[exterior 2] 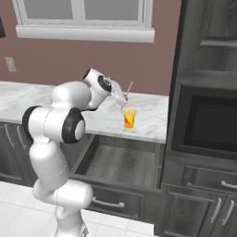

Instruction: Pick up the straw from the left drawer and put it inside the smoothie cup.

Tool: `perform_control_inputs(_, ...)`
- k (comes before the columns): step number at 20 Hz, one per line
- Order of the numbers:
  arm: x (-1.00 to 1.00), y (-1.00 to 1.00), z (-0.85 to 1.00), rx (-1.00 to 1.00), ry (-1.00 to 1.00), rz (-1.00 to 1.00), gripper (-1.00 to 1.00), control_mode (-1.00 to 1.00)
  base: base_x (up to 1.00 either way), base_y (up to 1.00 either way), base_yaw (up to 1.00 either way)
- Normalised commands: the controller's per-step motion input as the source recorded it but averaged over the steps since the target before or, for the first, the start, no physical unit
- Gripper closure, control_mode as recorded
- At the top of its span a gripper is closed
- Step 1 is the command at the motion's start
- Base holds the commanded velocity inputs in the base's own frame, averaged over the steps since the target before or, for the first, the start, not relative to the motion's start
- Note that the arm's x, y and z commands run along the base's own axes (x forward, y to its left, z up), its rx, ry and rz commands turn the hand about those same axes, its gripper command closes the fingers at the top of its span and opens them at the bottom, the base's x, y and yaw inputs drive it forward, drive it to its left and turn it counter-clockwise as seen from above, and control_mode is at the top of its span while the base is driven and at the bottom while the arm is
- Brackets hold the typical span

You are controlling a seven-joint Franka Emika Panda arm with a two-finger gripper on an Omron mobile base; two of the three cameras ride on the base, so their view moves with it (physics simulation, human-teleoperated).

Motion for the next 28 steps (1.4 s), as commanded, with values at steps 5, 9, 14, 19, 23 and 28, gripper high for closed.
perform_control_inputs(5, 0.19, -0.1, -0.17, -0.01, 0.0, 0.0, 1.0, -1.0, 0.0, 0.0, 0.0)
perform_control_inputs(9, 0.17, -0.07, -0.27, -0.01, -0.03, 0.0, 1.0, -1.0, 0.0, 0.0, 0.0)
perform_control_inputs(14, 0.12, -0.01, -0.29, -0.04, -0.07, 0.0, 1.0, -1.0, 0.0, 0.0, 0.0)
perform_control_inputs(19, 0.1, 0.0, -0.24, -0.07, -0.06, 0.0, 1.0, -1.0, 0.0, 0.0, 0.0)
perform_control_inputs(23, 0.15, -0.01, -0.11, -0.05, -0.01, 0.0, 1.0, -1.0, 0.0, 0.0, 0.0)
perform_control_inputs(28, 0.22, -0.02, 0.0, -0.02, 0.0, 0.0, 1.0, -1.0, 0.0, 0.0, 0.0)
